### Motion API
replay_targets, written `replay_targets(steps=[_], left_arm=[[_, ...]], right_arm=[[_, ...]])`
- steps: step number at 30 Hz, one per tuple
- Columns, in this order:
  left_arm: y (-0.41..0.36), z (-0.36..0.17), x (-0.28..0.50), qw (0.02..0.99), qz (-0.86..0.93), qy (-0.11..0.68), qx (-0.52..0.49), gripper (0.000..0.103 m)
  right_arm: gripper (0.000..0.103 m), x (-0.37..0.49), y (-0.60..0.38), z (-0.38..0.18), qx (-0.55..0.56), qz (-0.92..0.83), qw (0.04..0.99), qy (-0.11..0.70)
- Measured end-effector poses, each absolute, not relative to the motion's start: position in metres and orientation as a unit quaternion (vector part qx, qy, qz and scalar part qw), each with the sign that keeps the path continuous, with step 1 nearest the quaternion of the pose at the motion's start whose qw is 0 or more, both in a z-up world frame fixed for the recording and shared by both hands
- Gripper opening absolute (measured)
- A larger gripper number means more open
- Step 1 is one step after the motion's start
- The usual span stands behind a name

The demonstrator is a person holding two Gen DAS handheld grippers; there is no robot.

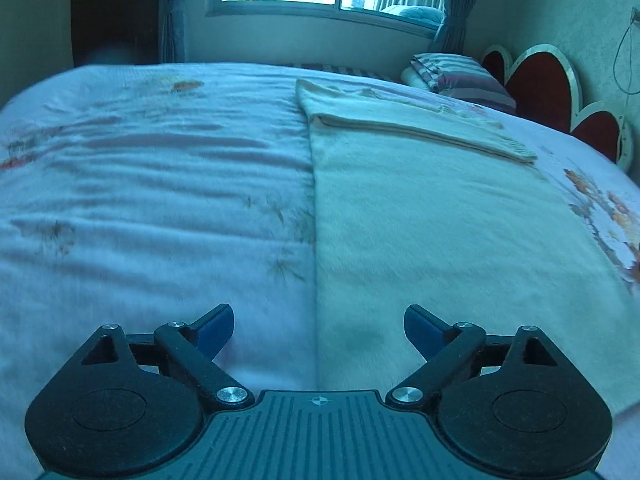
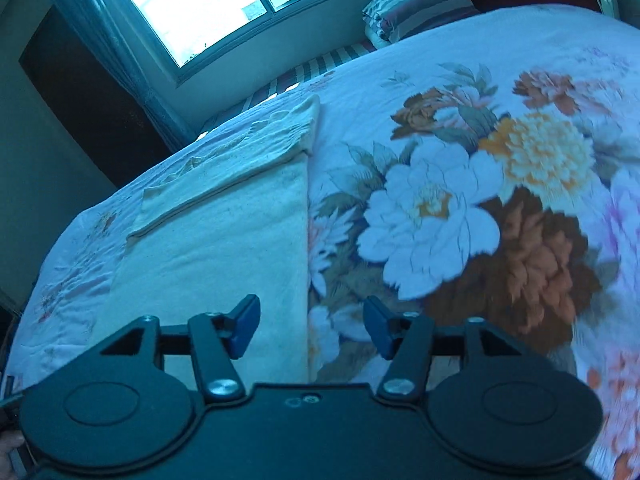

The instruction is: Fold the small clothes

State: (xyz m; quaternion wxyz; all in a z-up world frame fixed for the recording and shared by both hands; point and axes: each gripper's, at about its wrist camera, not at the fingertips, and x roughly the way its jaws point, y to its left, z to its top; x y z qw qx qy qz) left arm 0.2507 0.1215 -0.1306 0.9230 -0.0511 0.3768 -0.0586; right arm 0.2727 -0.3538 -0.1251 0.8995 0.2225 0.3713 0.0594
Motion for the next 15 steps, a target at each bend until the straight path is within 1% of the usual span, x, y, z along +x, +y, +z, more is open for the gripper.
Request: replay_targets(steps=[2, 3, 4, 5, 6, 8, 9, 11, 13, 14, 15], left_arm=[[0.123, -0.129, 0.226, 0.92, -0.082, 0.377, -0.075, 0.09], [0.124, -0.129, 0.218, 0.917, -0.089, 0.38, -0.082, 0.08], [0.126, -0.13, 0.211, 0.914, -0.093, 0.385, -0.087, 0.073], [0.127, -0.131, 0.204, 0.91, -0.098, 0.391, -0.095, 0.062], [0.128, -0.133, 0.199, 0.908, -0.101, 0.394, -0.102, 0.056], [0.132, -0.137, 0.189, 0.901, -0.112, 0.399, -0.13, 0.054], [0.134, -0.138, 0.184, 0.897, -0.119, 0.399, -0.145, 0.051], [0.138, -0.143, 0.176, 0.891, -0.128, 0.402, -0.168, 0.047], [0.144, -0.149, 0.172, 0.884, -0.131, 0.402, -0.198, 0.046], [0.148, -0.153, 0.17, 0.88, -0.133, 0.402, -0.216, 0.045], [0.152, -0.155, 0.168, 0.876, -0.134, 0.402, -0.232, 0.043]], right_arm=[[0.06, 0.25, -0.35, -0.127, 0.238, 0.066, 0.895, 0.372], [0.06, 0.241, -0.349, -0.128, 0.243, 0.067, 0.893, 0.373], [0.059, 0.23, -0.347, -0.13, 0.252, 0.067, 0.89, 0.375], [0.059, 0.22, -0.346, -0.131, 0.26, 0.069, 0.887, 0.376], [0.058, 0.212, -0.344, -0.132, 0.265, 0.072, 0.885, 0.376], [0.055, 0.198, -0.342, -0.136, 0.275, 0.073, 0.88, 0.379], [0.053, 0.192, -0.341, -0.139, 0.286, 0.076, 0.877, 0.38], [0.05, 0.182, -0.34, -0.145, 0.306, 0.077, 0.87, 0.38], [0.047, 0.175, -0.343, -0.152, 0.334, 0.074, 0.86, 0.379], [0.044, 0.172, -0.345, -0.156, 0.346, 0.072, 0.855, 0.38], [0.043, 0.169, -0.346, -0.159, 0.355, 0.072, 0.851, 0.379]])
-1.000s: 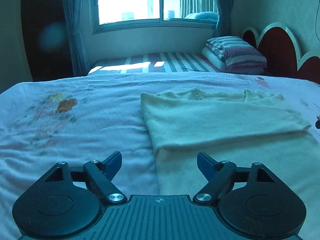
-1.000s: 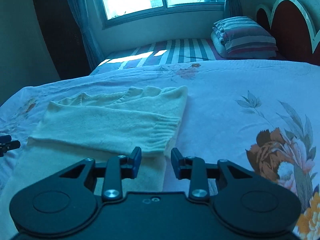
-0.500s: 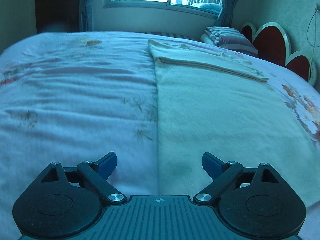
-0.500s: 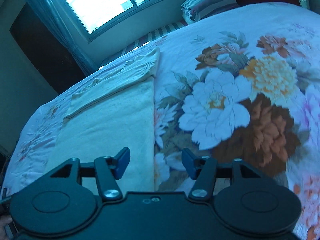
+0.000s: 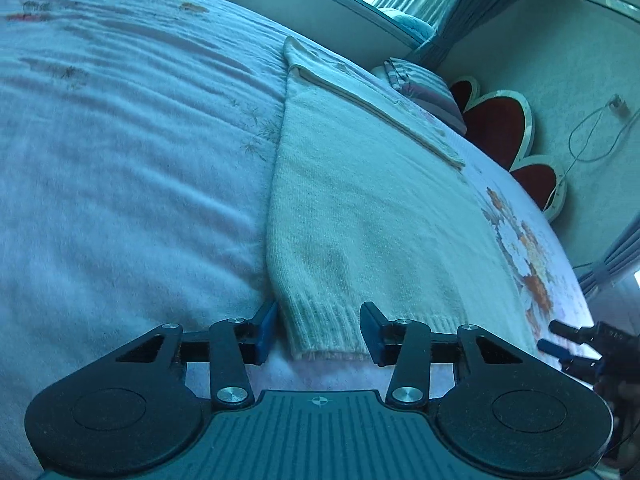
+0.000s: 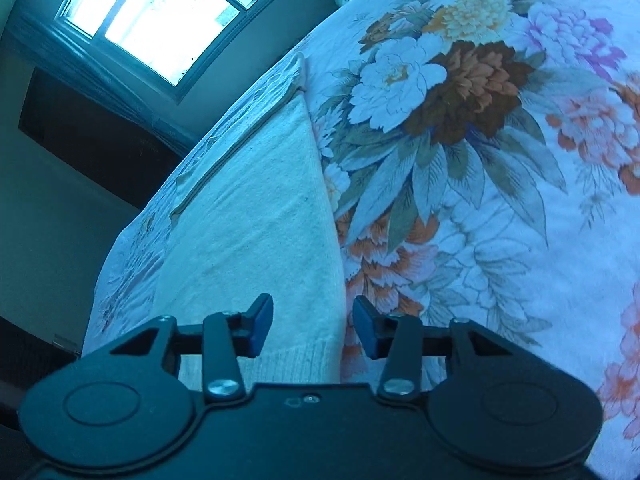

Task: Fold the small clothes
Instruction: 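Grasp the sweater hem edge with the left tool while the right tool grasps the hem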

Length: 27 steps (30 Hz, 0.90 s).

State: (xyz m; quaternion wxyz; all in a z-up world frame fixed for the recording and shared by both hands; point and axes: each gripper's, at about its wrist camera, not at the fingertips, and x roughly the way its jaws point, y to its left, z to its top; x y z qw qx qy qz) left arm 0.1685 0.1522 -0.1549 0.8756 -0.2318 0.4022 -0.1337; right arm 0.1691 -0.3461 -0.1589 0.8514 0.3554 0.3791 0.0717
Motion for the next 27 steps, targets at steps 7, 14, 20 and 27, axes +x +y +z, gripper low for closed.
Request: replay_targets(steps=[7, 14, 20, 27], left_arm=[[0.168, -0.172, 0.172, 0.854, -0.146, 0.4, -0.299, 0.033], [0.167, -0.18, 0.184, 0.843, -0.162, 0.398, -0.324, 0.032], [0.168, -0.193, 0.184, 0.825, -0.184, 0.401, -0.353, 0.018], [0.174, -0.208, 0.183, 0.808, -0.189, 0.39, -0.399, 0.018]], right_arm=[[0.039, 0.158, -0.351, -0.174, 0.402, 0.067, 0.832, 0.375], [0.03, 0.159, -0.351, -0.187, 0.447, 0.075, 0.81, 0.371], [0.027, 0.16, -0.351, -0.194, 0.459, 0.087, 0.803, 0.369], [0.027, 0.158, -0.35, -0.199, 0.478, 0.103, 0.792, 0.365]])
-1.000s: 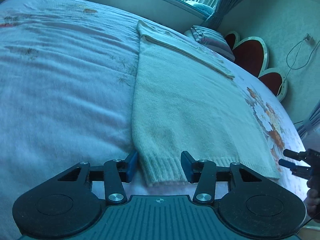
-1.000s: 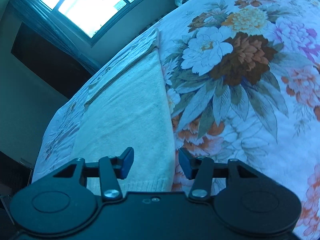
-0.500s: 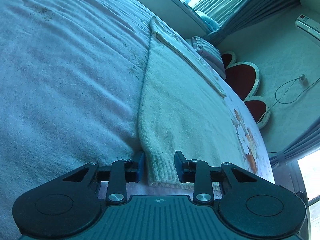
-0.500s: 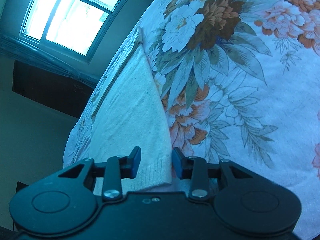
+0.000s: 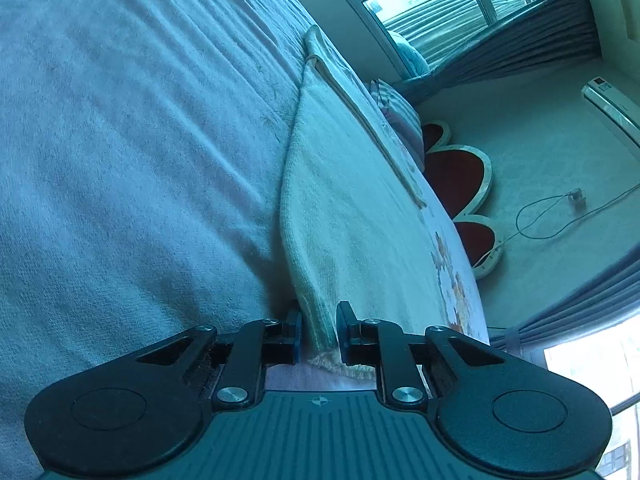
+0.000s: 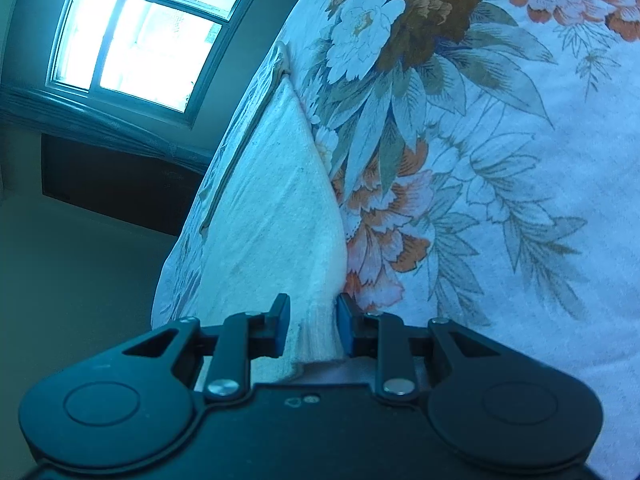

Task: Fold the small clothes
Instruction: 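Grasp the sweater hem edge with the left tool while the right tool grasps the hem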

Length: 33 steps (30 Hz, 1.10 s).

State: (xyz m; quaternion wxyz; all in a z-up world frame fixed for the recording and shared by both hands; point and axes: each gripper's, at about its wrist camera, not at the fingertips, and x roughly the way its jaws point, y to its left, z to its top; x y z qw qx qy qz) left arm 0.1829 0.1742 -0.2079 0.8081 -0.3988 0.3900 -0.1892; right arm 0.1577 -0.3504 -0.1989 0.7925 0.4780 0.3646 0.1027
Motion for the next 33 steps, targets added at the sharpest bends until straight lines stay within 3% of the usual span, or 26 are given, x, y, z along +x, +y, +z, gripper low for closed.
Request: replay_targets(steps=[12, 20, 28, 33], left_arm=[[0.171, -0.218, 0.191, 0.798, -0.195, 0.383, -0.422, 0.018], [0.182, -0.223, 0.191, 0.791, -0.202, 0.378, -0.437, 0.018], [0.186, -0.229, 0.19, 0.784, -0.218, 0.379, -0.441, 0.017], [0.184, -0.229, 0.191, 0.786, -0.216, 0.375, -0.442, 0.017]], right_arm=[[0.028, 0.154, -0.376, -0.203, 0.526, 0.072, 0.782, 0.327], [0.028, 0.169, -0.372, -0.207, 0.507, 0.108, 0.78, 0.352], [0.025, 0.164, -0.352, -0.213, 0.5, 0.141, 0.772, 0.367], [0.018, 0.169, -0.351, -0.217, 0.516, 0.14, 0.763, 0.363]])
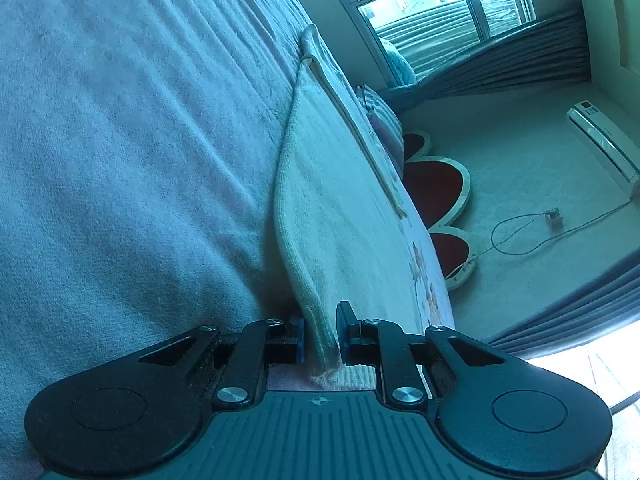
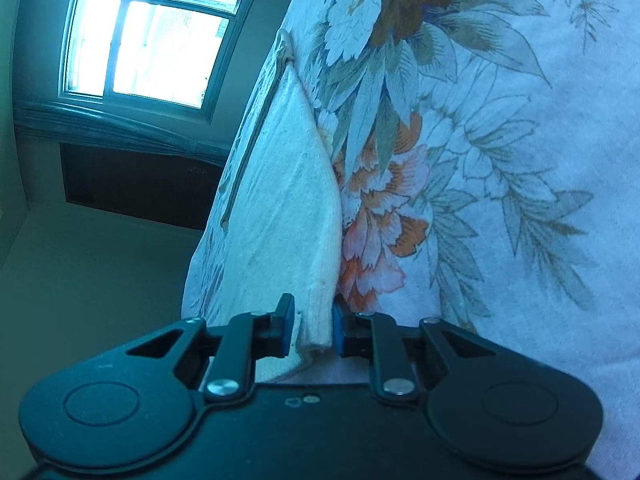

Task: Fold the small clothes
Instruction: 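Grasp the sweater hem edge with the left tool while the right tool grasps the hem, then lift the hem with both tools and fold it toward the collar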

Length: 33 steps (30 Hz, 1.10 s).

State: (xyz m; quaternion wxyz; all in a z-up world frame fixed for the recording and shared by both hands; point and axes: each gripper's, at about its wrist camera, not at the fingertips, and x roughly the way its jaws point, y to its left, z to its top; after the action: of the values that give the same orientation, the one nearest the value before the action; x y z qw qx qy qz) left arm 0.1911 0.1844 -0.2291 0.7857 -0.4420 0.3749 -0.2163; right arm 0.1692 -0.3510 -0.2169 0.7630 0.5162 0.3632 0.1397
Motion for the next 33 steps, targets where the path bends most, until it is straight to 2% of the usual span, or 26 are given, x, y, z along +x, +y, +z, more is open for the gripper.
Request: replay_targets(steps=[3, 5, 15, 24, 33], left_arm=[[0.179, -0.232, 0.19, 0.79, -0.208, 0.378, -0.436, 0.007], [0.179, -0.233, 0.189, 0.792, -0.212, 0.372, -0.435, 0.004], [0.191, -0.225, 0.181, 0.803, -0.207, 0.343, -0.442, 0.004], [0.194, -0.167, 0.2, 0.824, -0.229, 0.29, -0.43, 0.004], [0.195, -0.102, 0.288, 0.844, -0.234, 0.242, -0.417, 0.004]], right_arm=[[0.009, 0.166, -0.354, -0.222, 0.523, 0.135, 0.759, 0.363], [0.008, 0.166, -0.355, -0.225, 0.525, 0.136, 0.759, 0.36], [0.007, 0.15, -0.361, -0.21, 0.513, 0.139, 0.775, 0.342], [0.006, 0.163, -0.357, -0.14, 0.461, 0.175, 0.818, 0.297], [0.006, 0.249, -0.359, -0.053, 0.378, 0.216, 0.86, 0.265]])
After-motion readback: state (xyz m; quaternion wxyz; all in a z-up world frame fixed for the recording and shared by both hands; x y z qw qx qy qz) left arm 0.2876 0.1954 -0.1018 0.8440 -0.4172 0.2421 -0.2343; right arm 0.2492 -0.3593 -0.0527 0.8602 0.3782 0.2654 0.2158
